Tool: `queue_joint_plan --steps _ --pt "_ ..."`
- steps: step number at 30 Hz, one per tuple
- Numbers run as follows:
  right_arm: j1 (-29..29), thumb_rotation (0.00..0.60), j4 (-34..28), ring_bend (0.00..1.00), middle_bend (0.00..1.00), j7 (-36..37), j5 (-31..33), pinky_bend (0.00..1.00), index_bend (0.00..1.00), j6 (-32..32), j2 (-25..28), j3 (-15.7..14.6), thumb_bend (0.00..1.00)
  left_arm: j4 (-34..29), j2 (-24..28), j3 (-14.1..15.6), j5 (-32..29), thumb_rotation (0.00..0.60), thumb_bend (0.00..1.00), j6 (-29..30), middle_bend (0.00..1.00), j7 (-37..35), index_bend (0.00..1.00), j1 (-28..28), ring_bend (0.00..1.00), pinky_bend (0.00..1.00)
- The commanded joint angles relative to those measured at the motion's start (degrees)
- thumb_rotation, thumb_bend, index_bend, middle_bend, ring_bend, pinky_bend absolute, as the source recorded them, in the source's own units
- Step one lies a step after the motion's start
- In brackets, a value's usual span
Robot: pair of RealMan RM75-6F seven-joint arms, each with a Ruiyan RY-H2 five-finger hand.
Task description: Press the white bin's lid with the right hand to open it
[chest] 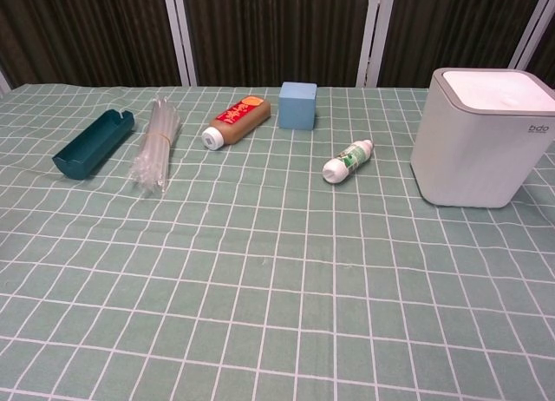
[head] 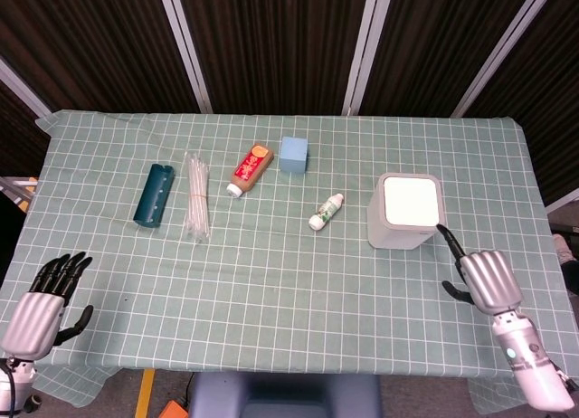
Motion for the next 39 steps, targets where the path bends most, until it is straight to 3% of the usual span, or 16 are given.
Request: queue_joint_plan --steps 1,7,11,19,23,26,31,33,35,37,38,39 --pt "6.3 0.6 -4.1 1.0 1.0 -6.1 8.1 1.0 0.0 -8.5 2.0 3.5 0.31 0.0 0.1 0.0 -0.1 0.6 0.42 0.1 0.05 -0.2 0.0 0.1 0.0 0.11" --pt "11.6 0.6 -5.6 1.0 1.0 -14.0 19.3 1.0 0.0 -15.4 2.4 3.9 0.31 0.1 0.4 0.1 -0.2 0.6 0.42 0.8 0.05 -0.5 0.0 0.6 0.0 0.11" --pt "13.9 0.6 -5.9 1.0 1.0 -18.9 25.2 1.0 0.0 -17.2 1.8 2.3 0.31 0.1 0.6 0.0 -0.1 0.6 0.42 1.8 0.05 -1.0 0.0 1.0 0.0 0.12" --pt "16.7 0.6 -5.2 1.0 1.0 -22.8 31.0 1.0 0.0 -17.9 0.5 -0.8 0.31 0.4 0.4 -0.2 -0.3 0.6 0.42 1.0 0.05 -1.0 0.0 0.7 0.0 0.12" --pt "14.0 0.6 -6.5 1.0 1.0 -17.3 25.1 1.0 0.0 -11.4 1.1 0.1 0.31 0.2 0.3 -0.4 -0.4 0.6 0.42 1.0 0.05 -0.7 0.0 0.6 0.0 0.12" --pt "10.1 0.6 -5.9 1.0 1.0 -10.4 16.5 1.0 0.0 -2.6 0.6 0.8 0.31 -0.1 0.4 -0.6 -0.6 0.6 0.42 0.8 0.05 -0.4 0.0 0.4 0.0 0.12" --pt "7.4 0.6 -4.3 1.0 1.0 -6.5 10.6 0.99 0.0 3.8 -0.1 0.7 0.31 -0.3 0.5 -0.7 -0.7 0.6 0.42 0.5 0.05 -0.1 0.0 0.2 0.0 0.12" --pt "3.7 0.6 -3.2 1.0 1.0 -4.5 3.5 0.97 0.0 12.3 -0.6 -0.6 0.31 -0.6 0.4 -0.8 -0.6 0.6 0.42 0.2 0.05 0.2 0.0 -0.1 0.0 0.12" --pt "1.2 0.6 -1.6 1.0 1.0 -3.3 -0.8 0.93 0.0 15.9 -1.4 -2.9 0.31 -0.8 0.3 -0.9 -0.8 0.6 0.42 -0.1 0.05 0.6 0.0 -0.2 0.0 0.12" --pt "-1.1 0.6 -0.7 0.92 0.96 -3.1 -3.4 0.84 0.0 17.8 -1.7 -5.4 0.31 -1.0 0.3 -1.0 -0.8 0.6 0.42 -0.2 0.05 0.8 0.0 -0.3 0.0 0.12" --pt "-2.1 0.6 -0.6 0.84 0.89 -3.2 -4.1 0.78 0.0 18.2 -1.8 -6.6 0.31 -1.0 0.3 -1.0 -0.9 0.6 0.42 -0.3 0.05 0.8 0.0 -0.3 0.0 0.12" --pt "-3.2 0.6 -0.4 0.72 0.76 -3.3 -4.6 0.7 0.0 18.5 -1.8 -7.8 0.31 -1.0 0.3 -1.0 -0.9 0.6 0.42 -0.2 0.05 0.9 0.0 -0.3 0.0 0.12"
